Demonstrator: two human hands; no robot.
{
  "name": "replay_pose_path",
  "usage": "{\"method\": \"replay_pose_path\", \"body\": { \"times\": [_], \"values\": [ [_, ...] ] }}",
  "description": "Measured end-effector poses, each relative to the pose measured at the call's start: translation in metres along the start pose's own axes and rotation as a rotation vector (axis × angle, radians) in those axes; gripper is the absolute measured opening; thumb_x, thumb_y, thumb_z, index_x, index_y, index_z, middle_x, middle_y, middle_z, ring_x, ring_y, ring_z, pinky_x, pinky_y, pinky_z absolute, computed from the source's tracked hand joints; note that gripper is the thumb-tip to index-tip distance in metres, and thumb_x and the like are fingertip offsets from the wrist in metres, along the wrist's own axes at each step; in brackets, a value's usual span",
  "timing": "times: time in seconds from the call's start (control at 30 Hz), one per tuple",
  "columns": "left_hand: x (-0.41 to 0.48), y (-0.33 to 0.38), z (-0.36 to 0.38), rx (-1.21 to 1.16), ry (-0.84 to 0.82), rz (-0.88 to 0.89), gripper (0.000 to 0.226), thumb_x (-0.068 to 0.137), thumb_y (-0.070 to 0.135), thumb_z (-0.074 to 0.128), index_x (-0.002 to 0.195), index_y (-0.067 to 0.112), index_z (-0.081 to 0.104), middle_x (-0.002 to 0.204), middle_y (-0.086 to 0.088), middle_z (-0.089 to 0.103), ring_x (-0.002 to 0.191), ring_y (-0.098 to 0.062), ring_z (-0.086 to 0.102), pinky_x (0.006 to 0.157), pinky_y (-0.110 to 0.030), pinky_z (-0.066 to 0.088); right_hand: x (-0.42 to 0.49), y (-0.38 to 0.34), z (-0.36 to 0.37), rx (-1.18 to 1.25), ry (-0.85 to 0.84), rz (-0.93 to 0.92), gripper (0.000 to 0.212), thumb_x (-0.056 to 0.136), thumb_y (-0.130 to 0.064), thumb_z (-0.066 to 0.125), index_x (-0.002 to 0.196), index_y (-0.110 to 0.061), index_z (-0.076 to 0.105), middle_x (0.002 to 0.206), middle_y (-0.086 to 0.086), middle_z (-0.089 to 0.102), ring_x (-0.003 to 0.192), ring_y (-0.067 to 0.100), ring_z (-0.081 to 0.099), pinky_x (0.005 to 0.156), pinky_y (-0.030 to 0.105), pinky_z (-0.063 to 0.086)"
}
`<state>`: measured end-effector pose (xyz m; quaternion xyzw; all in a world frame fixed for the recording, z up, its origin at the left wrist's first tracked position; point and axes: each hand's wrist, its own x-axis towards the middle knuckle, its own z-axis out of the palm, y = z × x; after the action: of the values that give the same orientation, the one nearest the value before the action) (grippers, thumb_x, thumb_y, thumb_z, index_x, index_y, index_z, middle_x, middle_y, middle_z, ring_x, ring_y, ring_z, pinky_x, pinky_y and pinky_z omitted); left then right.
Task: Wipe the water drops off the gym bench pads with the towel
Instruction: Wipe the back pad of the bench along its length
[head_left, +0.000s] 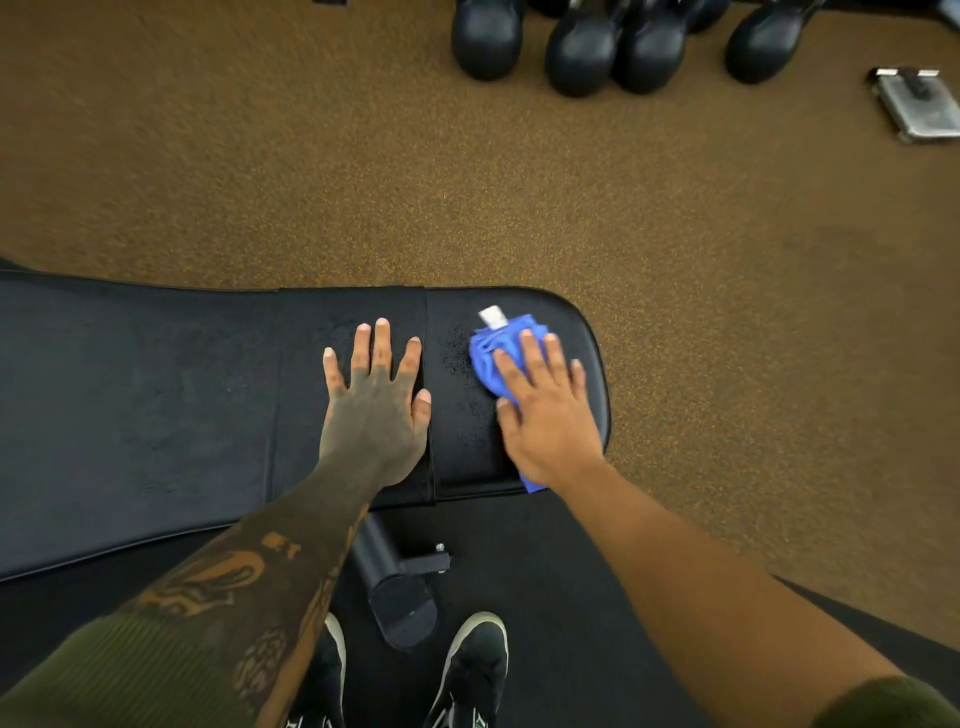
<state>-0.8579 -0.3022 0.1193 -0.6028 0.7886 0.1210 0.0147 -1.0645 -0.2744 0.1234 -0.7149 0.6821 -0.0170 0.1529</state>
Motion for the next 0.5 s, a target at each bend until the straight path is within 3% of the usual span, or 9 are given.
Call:
{"method": "replay_pose_path", "body": {
  "times": [0.1,0.17,0.33,0.5],
  "values": [
    [0.0,0.0,-0.001,0.019,-0.001,-0.005,0.061,0.099,0.042,0.023,0.154,0.02,0.01,0.162,-0.016,-0.002,0.15,-0.032,-0.006,0.118,-0.06,0.001,0.013,0.015,-0.006,0.024,0.051,0.21,0.058,0.097,-0.033,0.03,0.153,-0.024,0.018,0.163,0.008,0.0,0.148,0.031,-0.01,0.121,0.046,0.001],
    [0.0,0.001,-0.002,0.024,-0.005,-0.005,0.061,0.099,0.042,0.022,0.154,0.02,0.009,0.162,-0.015,-0.003,0.15,-0.032,-0.007,0.118,-0.06,0.001,0.03,0.009,-0.008,0.046,0.055,0.25,0.057,0.099,-0.029,0.03,0.154,-0.02,0.016,0.163,0.01,-0.001,0.148,0.033,-0.01,0.121,0.047,0.003],
    [0.002,0.002,-0.002,0.031,-0.008,-0.008,0.061,0.098,0.042,0.021,0.154,0.021,0.008,0.163,-0.014,-0.004,0.149,-0.031,-0.008,0.118,-0.059,-0.001,0.053,-0.036,-0.004,0.053,0.019,0.113,0.059,0.1,-0.027,0.028,0.154,-0.015,0.01,0.163,0.008,-0.003,0.147,0.034,-0.014,0.121,0.047,0.003],
    [0.0,0.0,-0.003,0.018,-0.023,-0.028,0.06,0.098,0.041,0.019,0.154,0.02,0.009,0.163,-0.014,-0.004,0.15,-0.03,-0.008,0.118,-0.058,-0.001,0.019,-0.059,0.011,0.037,0.015,-0.015,0.058,0.099,-0.027,0.03,0.154,-0.017,0.013,0.163,0.007,0.002,0.148,0.03,-0.012,0.12,0.046,0.005]
  ]
}}
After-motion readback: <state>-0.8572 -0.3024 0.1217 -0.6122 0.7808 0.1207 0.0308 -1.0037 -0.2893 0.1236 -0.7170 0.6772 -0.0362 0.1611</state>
